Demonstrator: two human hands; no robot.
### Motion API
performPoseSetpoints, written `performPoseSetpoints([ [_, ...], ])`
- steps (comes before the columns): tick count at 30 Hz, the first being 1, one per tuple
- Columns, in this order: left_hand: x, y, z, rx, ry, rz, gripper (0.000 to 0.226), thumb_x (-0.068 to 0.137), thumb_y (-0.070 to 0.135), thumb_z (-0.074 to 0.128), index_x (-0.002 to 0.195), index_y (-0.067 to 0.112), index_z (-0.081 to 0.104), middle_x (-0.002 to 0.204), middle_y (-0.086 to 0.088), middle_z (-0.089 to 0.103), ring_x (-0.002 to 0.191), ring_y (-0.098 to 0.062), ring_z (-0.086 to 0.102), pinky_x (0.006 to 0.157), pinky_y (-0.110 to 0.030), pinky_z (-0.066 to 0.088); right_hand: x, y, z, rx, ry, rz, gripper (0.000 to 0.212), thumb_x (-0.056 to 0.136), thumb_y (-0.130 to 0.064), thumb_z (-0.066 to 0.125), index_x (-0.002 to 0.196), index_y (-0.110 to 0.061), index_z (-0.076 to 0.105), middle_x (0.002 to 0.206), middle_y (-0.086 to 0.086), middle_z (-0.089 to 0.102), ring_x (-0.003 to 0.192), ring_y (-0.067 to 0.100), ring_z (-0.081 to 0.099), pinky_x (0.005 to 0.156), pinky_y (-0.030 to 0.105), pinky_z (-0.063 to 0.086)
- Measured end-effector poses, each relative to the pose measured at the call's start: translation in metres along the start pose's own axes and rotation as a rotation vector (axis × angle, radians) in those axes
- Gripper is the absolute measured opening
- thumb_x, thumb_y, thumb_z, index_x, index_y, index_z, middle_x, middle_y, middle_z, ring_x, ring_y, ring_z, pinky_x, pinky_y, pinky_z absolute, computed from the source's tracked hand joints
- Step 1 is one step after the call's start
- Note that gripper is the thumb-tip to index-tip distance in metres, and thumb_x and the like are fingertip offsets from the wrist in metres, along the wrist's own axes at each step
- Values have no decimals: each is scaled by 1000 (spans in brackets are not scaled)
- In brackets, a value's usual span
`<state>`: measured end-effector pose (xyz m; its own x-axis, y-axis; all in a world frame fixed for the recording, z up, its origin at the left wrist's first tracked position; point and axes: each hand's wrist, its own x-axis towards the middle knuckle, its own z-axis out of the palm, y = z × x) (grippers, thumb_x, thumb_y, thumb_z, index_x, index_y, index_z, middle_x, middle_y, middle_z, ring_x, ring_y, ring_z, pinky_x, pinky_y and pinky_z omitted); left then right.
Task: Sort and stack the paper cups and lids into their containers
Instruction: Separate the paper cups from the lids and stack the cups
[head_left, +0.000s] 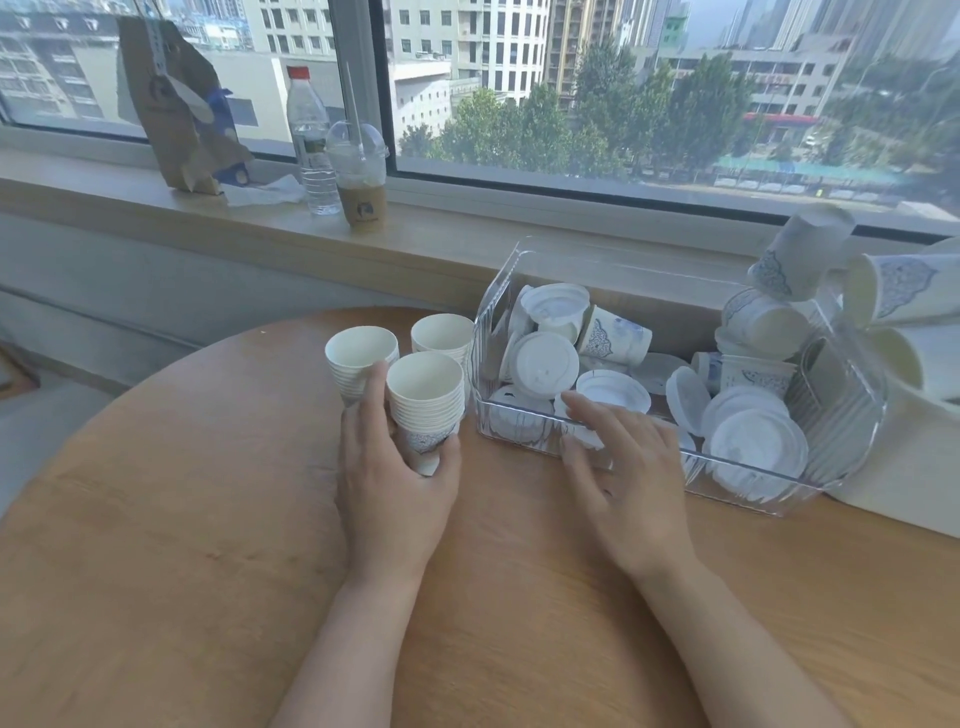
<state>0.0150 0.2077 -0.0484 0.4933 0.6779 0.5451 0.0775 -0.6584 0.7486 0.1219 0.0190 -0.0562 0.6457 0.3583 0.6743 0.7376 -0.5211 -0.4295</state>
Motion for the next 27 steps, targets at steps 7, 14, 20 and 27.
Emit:
performPoseSetpoints([
  [7,2,17,-2,53,160,201,73,82,24,79,148,9,51,133,-12,55,121,-31,51,104,-46,45,2,-1,-5,5,-10,28,35,99,-29,62,135,-29,65,114,-15,69,109,8,61,101,14,27],
  [14,-7,57,38,-22,-135,423,49,89,22,73,135,17,59,129,-1,58,118,-24,62,97,-41,54,8,2,-13,-37,25,74,39,100,-38,53,134,-26,67,113,-9,71,98,18,66,93,37,47],
  [20,-12,49,65,-60,-216,262,48,88,20,79,133,18,62,124,2,60,114,-21,63,94,-37,52,20,8,-26,-53,56,162,32,98,-28,65,129,-25,68,120,-7,70,105,21,66,90,43,53],
  [27,-9,35,72,-73,-180,257,41,90,25,70,129,13,65,120,0,63,113,-22,58,100,-31,44,79,36,-33,-116,-80,267,47,96,-30,71,141,-26,61,134,-3,64,120,22,60,100,40,48],
])
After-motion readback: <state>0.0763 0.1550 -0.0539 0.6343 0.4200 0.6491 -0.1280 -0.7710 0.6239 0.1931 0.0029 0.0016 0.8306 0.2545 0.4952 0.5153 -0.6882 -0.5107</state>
